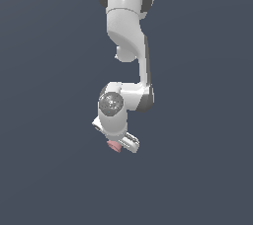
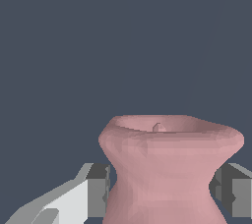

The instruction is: Pick up the object and move it to a goal position.

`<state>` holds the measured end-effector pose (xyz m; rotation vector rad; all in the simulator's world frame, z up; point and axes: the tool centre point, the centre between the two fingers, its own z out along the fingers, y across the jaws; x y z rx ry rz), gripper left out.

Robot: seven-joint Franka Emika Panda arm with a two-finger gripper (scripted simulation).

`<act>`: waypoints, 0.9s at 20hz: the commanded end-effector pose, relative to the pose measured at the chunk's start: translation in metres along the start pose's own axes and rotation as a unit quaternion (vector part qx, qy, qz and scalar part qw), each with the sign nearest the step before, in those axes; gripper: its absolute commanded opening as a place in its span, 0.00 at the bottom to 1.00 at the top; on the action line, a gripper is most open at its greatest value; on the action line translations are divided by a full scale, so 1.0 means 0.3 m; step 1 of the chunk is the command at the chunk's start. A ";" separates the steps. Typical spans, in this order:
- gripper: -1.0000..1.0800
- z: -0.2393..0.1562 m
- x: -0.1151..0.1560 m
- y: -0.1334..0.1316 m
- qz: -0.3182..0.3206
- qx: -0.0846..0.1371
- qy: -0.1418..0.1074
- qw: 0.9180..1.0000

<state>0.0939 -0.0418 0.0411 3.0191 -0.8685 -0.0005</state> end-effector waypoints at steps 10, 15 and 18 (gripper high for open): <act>0.00 -0.017 -0.036 0.031 0.000 0.000 0.000 1.000; 0.00 -0.038 -0.079 0.069 0.000 0.000 0.000 1.000; 0.00 -0.055 -0.114 0.101 0.000 0.000 0.000 1.000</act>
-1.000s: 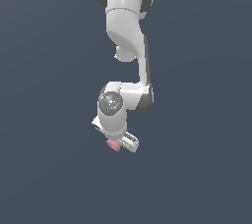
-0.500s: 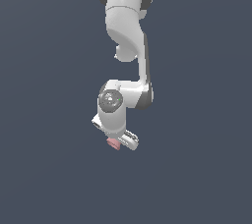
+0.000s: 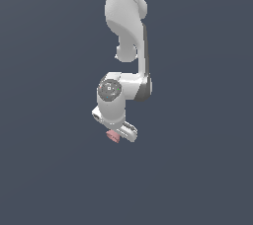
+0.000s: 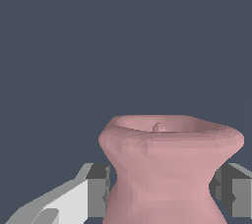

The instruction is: Pick up the object and move it to a goal position.

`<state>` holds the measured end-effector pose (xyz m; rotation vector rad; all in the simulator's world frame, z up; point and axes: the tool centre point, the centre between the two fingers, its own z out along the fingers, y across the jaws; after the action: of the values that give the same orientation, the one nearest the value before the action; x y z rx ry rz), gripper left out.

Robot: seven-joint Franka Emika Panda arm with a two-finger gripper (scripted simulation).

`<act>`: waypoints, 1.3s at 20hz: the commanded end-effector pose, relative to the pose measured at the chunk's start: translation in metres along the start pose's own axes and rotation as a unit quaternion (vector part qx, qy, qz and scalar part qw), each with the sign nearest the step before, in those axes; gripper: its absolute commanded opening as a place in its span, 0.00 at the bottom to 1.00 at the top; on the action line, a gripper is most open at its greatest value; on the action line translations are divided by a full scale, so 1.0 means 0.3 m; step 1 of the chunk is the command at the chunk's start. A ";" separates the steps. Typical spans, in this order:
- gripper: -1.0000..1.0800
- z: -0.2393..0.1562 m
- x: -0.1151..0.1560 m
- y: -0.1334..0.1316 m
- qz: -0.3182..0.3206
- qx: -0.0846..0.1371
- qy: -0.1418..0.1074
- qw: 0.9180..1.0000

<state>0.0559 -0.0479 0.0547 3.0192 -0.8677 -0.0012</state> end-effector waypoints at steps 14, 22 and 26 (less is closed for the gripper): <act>0.00 -0.112 -0.226 0.203 0.000 0.000 0.000 1.000; 0.00 -0.159 -0.318 0.288 0.000 0.001 0.000 1.000; 0.00 -0.174 -0.344 0.312 0.000 0.001 0.000 1.000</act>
<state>-0.0771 -0.0719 0.1053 3.0203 -0.8683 -0.0006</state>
